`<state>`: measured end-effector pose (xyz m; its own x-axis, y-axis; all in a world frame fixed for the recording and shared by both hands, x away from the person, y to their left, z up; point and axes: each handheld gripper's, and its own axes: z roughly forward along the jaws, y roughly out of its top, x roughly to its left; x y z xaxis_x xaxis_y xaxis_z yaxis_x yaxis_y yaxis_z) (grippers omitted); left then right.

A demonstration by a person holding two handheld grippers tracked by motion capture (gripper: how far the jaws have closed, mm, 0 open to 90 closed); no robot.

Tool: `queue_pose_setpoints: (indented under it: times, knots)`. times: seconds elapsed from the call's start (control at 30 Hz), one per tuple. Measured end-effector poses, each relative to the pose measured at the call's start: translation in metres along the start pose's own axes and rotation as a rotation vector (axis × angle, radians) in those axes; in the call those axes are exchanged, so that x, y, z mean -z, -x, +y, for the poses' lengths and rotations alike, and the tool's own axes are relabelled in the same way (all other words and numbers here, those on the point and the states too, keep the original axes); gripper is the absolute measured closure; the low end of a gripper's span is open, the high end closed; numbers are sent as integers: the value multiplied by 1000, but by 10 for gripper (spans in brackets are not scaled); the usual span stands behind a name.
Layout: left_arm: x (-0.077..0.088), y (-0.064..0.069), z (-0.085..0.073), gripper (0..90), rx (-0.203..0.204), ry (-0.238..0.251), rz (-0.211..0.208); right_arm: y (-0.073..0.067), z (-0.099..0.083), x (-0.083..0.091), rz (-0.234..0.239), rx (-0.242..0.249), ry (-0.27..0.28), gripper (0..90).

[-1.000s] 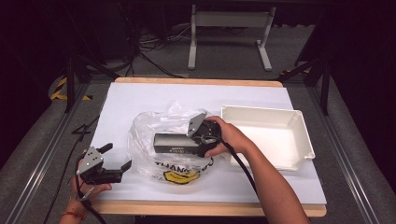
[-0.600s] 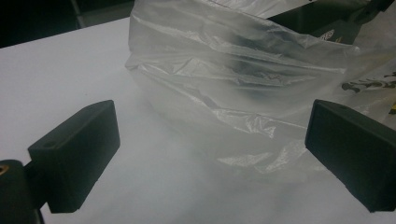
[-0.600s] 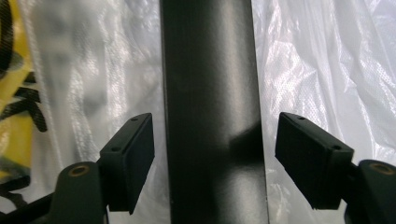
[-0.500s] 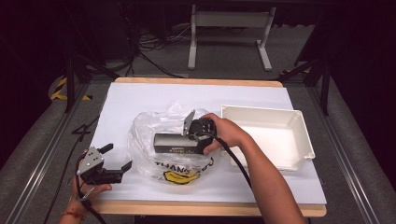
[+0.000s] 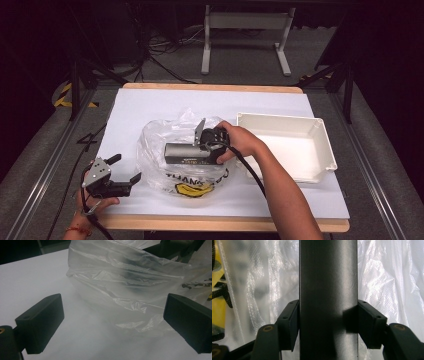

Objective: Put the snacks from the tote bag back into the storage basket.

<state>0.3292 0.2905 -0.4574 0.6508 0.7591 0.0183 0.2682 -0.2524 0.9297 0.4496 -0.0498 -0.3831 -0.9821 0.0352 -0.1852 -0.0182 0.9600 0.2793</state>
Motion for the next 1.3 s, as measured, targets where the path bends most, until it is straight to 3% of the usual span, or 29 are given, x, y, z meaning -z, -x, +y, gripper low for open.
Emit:
queue_pose_setpoints:
  times: [0.6,1.07,1.3]
  knots:
    - [0,0,0,41,8,3,1,-3,3,5,8,29,36,431]
    - [0,0,0,40,7,1,-1,-2,5,29,-21,36,107,431]
    - [1,0,0,40,7,2,-2,-2,7,44,-33,46,118,432]
